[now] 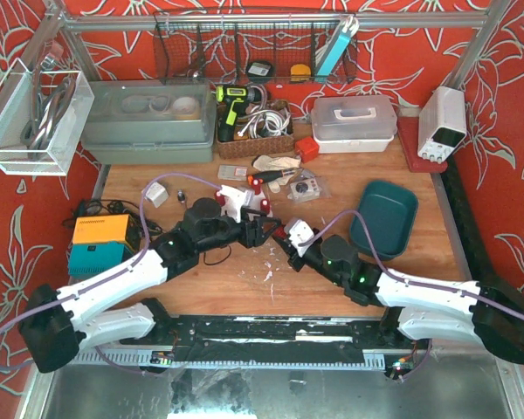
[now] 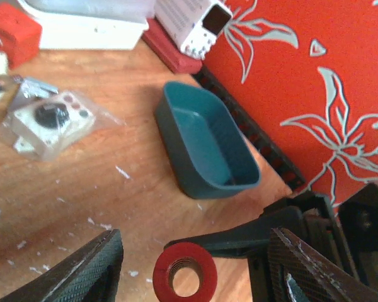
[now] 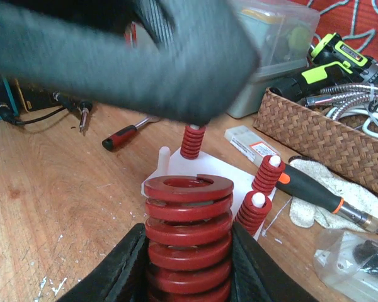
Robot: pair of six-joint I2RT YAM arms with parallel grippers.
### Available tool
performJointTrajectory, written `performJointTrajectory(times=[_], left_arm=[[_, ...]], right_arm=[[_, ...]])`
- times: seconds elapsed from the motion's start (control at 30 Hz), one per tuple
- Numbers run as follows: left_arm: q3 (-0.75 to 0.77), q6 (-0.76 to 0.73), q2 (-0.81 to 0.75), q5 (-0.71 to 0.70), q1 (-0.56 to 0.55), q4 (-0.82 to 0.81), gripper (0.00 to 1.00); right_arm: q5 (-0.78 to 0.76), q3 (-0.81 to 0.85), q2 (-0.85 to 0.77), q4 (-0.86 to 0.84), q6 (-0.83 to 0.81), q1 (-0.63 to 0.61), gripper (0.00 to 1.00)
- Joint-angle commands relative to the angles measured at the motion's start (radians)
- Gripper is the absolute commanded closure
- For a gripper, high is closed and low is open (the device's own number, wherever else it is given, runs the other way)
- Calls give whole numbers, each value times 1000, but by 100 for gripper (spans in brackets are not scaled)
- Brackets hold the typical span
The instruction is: Install the large spring
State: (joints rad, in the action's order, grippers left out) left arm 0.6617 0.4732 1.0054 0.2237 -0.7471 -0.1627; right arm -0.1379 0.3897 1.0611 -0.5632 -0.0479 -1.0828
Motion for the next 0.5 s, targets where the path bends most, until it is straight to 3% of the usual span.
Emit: performJointTrajectory(times=[0.0, 0.47], left_arm=[[28, -2, 48, 93, -5, 47, 36], [29, 10, 102, 143, -5, 27, 53]], right_arm=[[-31, -4, 6, -83, -36, -18, 92], [-36, 0, 27, -86, -40, -28, 92]])
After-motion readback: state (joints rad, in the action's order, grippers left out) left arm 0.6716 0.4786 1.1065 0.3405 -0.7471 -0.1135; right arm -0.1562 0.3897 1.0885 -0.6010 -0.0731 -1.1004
